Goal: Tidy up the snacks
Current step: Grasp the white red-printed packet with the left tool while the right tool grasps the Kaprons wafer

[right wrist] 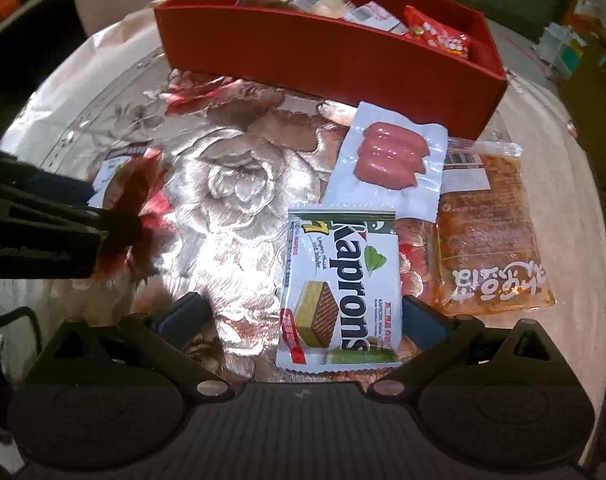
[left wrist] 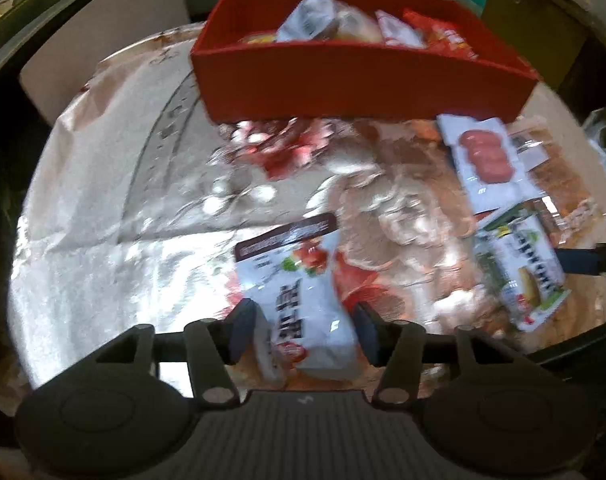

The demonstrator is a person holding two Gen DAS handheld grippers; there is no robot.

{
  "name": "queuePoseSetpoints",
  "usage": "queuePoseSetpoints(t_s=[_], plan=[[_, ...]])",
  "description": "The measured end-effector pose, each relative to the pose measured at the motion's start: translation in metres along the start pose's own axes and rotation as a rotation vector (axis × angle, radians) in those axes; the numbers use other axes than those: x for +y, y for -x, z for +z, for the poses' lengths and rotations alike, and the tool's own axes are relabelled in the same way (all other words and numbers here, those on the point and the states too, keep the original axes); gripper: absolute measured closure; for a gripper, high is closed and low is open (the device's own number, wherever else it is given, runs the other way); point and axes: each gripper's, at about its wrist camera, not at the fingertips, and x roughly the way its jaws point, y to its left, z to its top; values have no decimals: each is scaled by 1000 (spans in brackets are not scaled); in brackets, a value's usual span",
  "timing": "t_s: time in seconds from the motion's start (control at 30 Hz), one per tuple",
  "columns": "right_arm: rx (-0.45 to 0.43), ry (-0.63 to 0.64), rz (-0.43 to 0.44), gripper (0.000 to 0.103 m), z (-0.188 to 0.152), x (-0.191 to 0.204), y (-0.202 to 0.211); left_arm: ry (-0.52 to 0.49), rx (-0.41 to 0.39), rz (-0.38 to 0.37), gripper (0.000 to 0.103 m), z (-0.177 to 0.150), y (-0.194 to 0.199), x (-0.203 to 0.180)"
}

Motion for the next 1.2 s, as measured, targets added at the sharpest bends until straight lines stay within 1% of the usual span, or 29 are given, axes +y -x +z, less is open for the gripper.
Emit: queuePoseSetpoints(t_s=[0.07, 0.1, 0.13, 0.2, 0.23, 0.27, 0.37, 0.47, 0.53, 0.63, 0.67, 0.7, 0.73, 0.77, 0.83, 0.87, 0.9, 1.03, 1.07, 1.1, 1.13, 1.17, 1.2], plan=[[12, 1, -15, 8, 0, 0, 3, 15, -1, -17, 56, 0, 1, 4], [17, 13, -18, 9, -2, 2, 4, 21, -1, -22, 56, 0, 1, 6], [23, 13, -8, 14, -3, 2, 5, 30, -2, -24, 57, 0, 1, 8], [22, 9, -1, 29, -3, 3, 10, 34, -1, -24, 59, 1, 2, 9], [23, -9, 24, 35, -3, 1, 13, 37, 0, -27, 60, 1, 2, 9], [31, -41, 64, 36, -3, -3, 15, 37, -3, -32, 63, 1, 3, 9], [35, -56, 75, 36, -2, -5, 15, 35, -9, -48, 70, 2, 6, 9], [16, -70, 92, 37, 0, -5, 22, 53, -9, -72, 70, 4, 8, 12], [-3, -85, 100, 37, 2, -8, 28, 53, -9, -74, 71, 4, 9, 12], [-5, -111, 104, 37, 4, -12, 28, 63, -16, -95, 71, 4, 12, 13], [-7, -112, 108, 37, 5, -12, 28, 66, -23, -101, 72, 5, 14, 14], [-11, -111, 111, 37, 5, -12, 29, 72, -29, -107, 78, 6, 16, 15], [-16, -114, 113, 37, 5, -13, 29, 82, -32, -115, 79, 7, 17, 17], [-20, -117, 118, 37, 5, -13, 31, 92, -36, -126, 83, 8, 19, 19], [-26, -124, 131, 37, 7, -14, 32, 98, -34, -144, 84, 10, 20, 20], [-22, -128, 132, 37, 8, -14, 31, 94, -28, -140, 84, 10, 18, 19], [-13, -128, 122, 37, 8, -14, 28, 90, -19, -136, 77, 9, 16, 19], [21, -117, 112, 37, 5, -12, 18, 91, 2, -125, 69, 9, 6, 18], [24, -116, 108, 37, 5, -12, 16, 96, 14, -95, 58, 10, 1, 17], [25, -117, 107, 37, 6, -11, 15, 98, 12, -72, 52, 11, -1, 17], [22, -119, 106, 37, 6, -12, 15, 88, 2, -56, 51, 12, -2, 16], [19, -121, 101, 36, 7, -12, 15, 66, 2, -32, 47, 13, -4, 12], [17, -121, 98, 35, 7, -12, 14, 38, 4, -2, 41, 13, -6, 8]])
